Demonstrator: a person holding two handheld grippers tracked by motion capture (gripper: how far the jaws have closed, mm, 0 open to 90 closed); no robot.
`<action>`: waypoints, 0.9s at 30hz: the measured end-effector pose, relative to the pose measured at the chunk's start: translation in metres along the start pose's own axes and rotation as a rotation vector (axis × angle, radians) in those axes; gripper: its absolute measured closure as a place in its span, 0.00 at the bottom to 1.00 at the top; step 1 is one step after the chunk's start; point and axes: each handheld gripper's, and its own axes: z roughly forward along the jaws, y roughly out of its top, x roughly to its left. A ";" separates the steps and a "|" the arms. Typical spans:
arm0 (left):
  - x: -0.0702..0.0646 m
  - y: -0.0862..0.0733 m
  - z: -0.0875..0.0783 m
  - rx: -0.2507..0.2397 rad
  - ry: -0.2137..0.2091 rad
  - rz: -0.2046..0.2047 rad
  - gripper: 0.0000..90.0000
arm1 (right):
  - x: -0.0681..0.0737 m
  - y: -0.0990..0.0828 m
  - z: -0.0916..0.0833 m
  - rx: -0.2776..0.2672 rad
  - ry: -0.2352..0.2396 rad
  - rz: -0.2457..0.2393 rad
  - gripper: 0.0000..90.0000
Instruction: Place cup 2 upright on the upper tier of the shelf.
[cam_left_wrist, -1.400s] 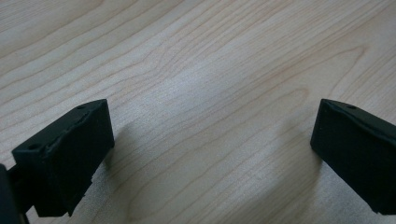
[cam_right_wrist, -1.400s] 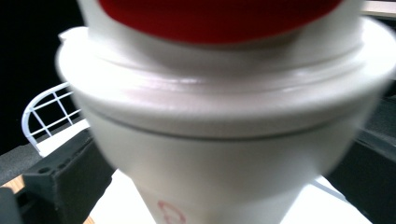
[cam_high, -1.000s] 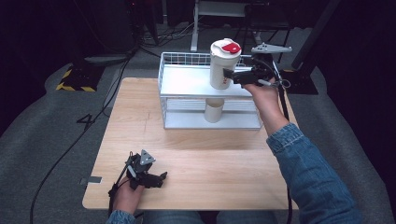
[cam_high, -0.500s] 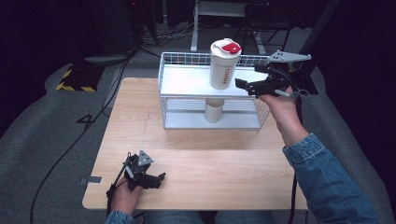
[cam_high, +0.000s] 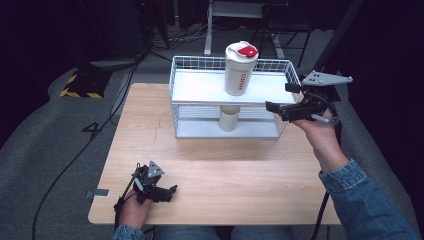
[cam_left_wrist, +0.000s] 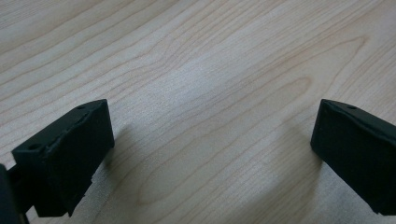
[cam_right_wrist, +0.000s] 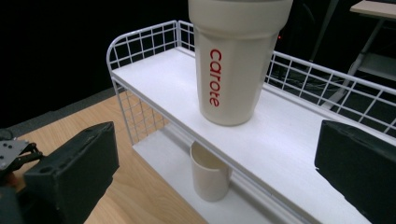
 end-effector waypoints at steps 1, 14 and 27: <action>0.000 0.000 0.000 0.002 -0.001 0.003 0.00 | -0.001 -0.006 -0.004 0.005 -0.001 -0.001 0.00; 0.001 0.003 0.002 -0.001 0.002 -0.002 0.00 | -0.012 -0.052 -0.033 0.042 -0.027 0.050 0.00; 0.000 0.003 0.002 -0.002 0.002 -0.006 0.00 | -0.017 -0.105 -0.042 0.130 -0.056 0.085 0.02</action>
